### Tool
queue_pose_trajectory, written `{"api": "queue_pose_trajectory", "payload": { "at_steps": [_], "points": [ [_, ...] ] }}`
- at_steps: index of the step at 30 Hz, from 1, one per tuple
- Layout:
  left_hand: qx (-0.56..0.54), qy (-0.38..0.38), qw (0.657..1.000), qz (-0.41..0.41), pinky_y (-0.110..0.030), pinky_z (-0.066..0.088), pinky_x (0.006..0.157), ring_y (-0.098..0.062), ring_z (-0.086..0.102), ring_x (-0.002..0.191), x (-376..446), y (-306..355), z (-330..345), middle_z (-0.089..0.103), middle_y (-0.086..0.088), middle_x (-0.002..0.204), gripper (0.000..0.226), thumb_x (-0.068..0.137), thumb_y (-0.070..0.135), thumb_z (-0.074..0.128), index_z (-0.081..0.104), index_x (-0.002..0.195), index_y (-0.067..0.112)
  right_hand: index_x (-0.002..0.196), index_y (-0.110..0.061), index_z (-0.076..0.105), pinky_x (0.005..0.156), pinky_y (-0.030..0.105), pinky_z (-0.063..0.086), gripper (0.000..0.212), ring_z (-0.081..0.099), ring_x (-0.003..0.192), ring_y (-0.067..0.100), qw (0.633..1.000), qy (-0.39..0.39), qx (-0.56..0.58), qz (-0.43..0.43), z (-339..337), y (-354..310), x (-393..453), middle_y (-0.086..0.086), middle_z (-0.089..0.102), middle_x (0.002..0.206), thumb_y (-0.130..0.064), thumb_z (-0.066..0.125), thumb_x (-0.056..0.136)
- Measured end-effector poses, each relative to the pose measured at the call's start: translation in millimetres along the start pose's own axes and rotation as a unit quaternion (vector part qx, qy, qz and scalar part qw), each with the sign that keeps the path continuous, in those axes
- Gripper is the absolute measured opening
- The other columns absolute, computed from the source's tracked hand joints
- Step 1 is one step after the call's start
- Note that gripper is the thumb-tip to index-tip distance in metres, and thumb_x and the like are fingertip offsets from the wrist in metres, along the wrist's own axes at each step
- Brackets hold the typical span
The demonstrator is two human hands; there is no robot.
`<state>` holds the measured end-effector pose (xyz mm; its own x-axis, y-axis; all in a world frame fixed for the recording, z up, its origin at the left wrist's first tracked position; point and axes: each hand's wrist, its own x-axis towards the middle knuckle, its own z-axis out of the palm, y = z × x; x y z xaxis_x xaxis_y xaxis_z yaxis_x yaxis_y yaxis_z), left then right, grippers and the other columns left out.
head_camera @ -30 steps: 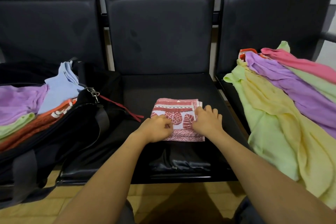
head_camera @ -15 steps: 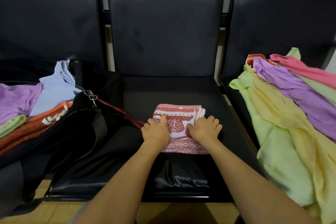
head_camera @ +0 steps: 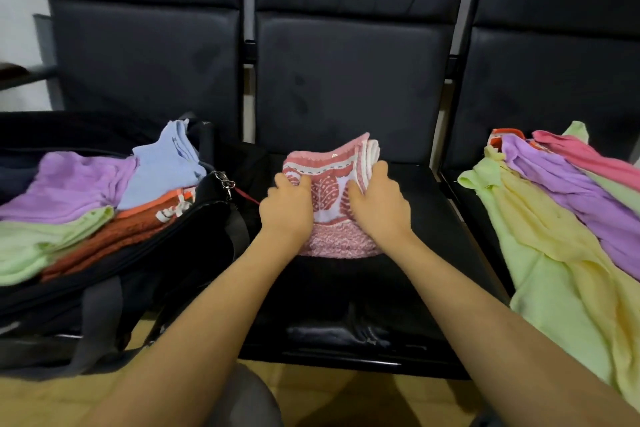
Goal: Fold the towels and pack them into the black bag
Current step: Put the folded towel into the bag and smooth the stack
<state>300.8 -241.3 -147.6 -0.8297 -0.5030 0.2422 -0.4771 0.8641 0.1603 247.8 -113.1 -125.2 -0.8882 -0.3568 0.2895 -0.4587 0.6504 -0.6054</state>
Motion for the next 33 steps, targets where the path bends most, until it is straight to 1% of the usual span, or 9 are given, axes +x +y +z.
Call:
{"api": "queue_pose_trajectory", "payload": {
  "at_steps": [4, 11, 14, 17, 20, 23, 25, 30, 33],
  "points": [
    [0.011, 0.044, 0.999, -0.002, -0.041, 0.042, 0.078, -0.036, 0.051, 0.105, 5.7, -39.1, -42.5, 0.037, -0.018, 0.125, 0.042, 0.097, 0.018, 0.039, 0.032, 0.139, 0.018, 0.116, -0.013, 0.038, 0.075, 0.043, 0.052, 0.031, 0.060, 0.083, 0.022, 0.998, 0.016, 0.026, -0.050, 0.2, -55.8, 3.4, 0.002, 0.057, 0.099, -0.034, 0.048, 0.096],
    [0.035, 0.103, 0.993, -0.038, -0.042, 0.043, 0.077, -0.039, 0.050, 0.112, 13.7, -129.4, -82.9, 0.034, -0.021, 0.135, 0.043, 0.098, 0.019, 0.040, 0.036, 0.141, 0.020, 0.115, -0.013, 0.038, 0.073, 0.040, 0.050, 0.030, 0.058, 0.085, 0.021, 0.991, -0.006, 0.095, -0.094, 34.6, -145.1, 7.7, 0.002, 0.056, 0.102, -0.033, 0.048, 0.095],
    [0.067, 0.094, 0.991, -0.066, -0.038, 0.035, 0.067, -0.038, 0.052, 0.104, 11.5, -177.7, -87.3, 0.038, -0.017, 0.124, 0.043, 0.098, 0.018, 0.041, 0.035, 0.140, 0.021, 0.118, -0.013, 0.039, 0.080, 0.043, 0.051, 0.032, 0.059, 0.091, 0.023, 0.985, -0.037, 0.133, -0.102, 67.4, -180.1, 5.9, 0.004, 0.057, 0.108, -0.036, 0.045, 0.096],
    [0.095, 0.068, 0.988, -0.106, -0.038, 0.034, 0.067, -0.038, 0.052, 0.104, 8.8, -226.8, -91.5, 0.038, -0.016, 0.122, 0.043, 0.098, 0.017, 0.040, 0.034, 0.140, 0.022, 0.126, -0.012, 0.037, 0.083, 0.041, 0.050, 0.038, 0.059, 0.096, 0.024, 0.979, -0.069, 0.158, -0.109, 107.0, -215.1, 2.7, 0.006, 0.057, 0.114, -0.036, 0.044, 0.097],
    [0.135, 0.049, 0.980, -0.139, -0.040, 0.041, 0.078, -0.038, 0.050, 0.107, 5.8, -277.0, -96.3, 0.039, -0.017, 0.123, 0.040, 0.096, 0.020, 0.043, 0.038, 0.136, 0.019, 0.137, -0.009, 0.032, 0.087, 0.045, 0.050, 0.049, 0.060, 0.101, 0.027, 0.973, -0.101, 0.186, -0.097, 151.0, -250.9, -2.2, 0.009, 0.058, 0.119, -0.036, 0.044, 0.097],
    [0.191, 0.027, 0.963, -0.188, -0.041, 0.040, 0.091, -0.039, 0.048, 0.111, 5.0, -318.7, -100.2, 0.041, -0.019, 0.126, 0.040, 0.095, 0.021, 0.046, 0.041, 0.135, 0.017, 0.133, -0.002, 0.034, 0.083, 0.048, 0.050, 0.048, 0.061, 0.096, 0.035, 0.963, -0.141, 0.208, -0.100, 192.5, -283.3, -13.4, 0.013, 0.061, 0.099, -0.032, 0.045, 0.098],
    [0.217, 0.005, 0.950, -0.225, -0.039, 0.038, 0.094, -0.039, 0.046, 0.114, 4.2, -340.2, -100.4, 0.041, -0.019, 0.129, 0.041, 0.095, 0.021, 0.043, 0.041, 0.136, 0.016, 0.139, -0.001, 0.029, 0.089, 0.047, 0.048, 0.053, 0.059, 0.105, 0.036, 0.959, -0.171, 0.211, -0.085, 215.1, -299.2, -22.7, 0.018, 0.060, 0.115, -0.032, 0.044, 0.098],
    [0.246, -0.069, 0.927, -0.275, -0.035, 0.032, 0.101, -0.036, 0.037, 0.123, -11.6, -383.2, -75.9, 0.037, -0.017, 0.137, 0.037, 0.096, 0.025, 0.040, 0.048, 0.132, 0.017, 0.144, 0.003, 0.018, 0.104, 0.042, 0.038, 0.068, 0.039, 0.131, 0.036, 0.944, -0.295, 0.134, -0.058, 275.2, -305.0, -46.0, 0.019, 0.038, 0.143, -0.032, 0.050, 0.095],
    [0.117, -0.110, 0.955, -0.249, -0.042, 0.023, 0.111, -0.032, 0.029, 0.134, -15.7, -399.4, -49.7, 0.033, -0.012, 0.147, 0.044, 0.098, 0.029, 0.034, 0.043, 0.139, 0.016, 0.143, 0.001, 0.017, 0.106, 0.041, 0.030, 0.077, 0.030, 0.133, 0.035, 0.957, -0.276, -0.012, -0.094, 285.8, -294.1, -48.5, 0.016, 0.028, 0.145, -0.037, 0.057, 0.090]
  ]
}}
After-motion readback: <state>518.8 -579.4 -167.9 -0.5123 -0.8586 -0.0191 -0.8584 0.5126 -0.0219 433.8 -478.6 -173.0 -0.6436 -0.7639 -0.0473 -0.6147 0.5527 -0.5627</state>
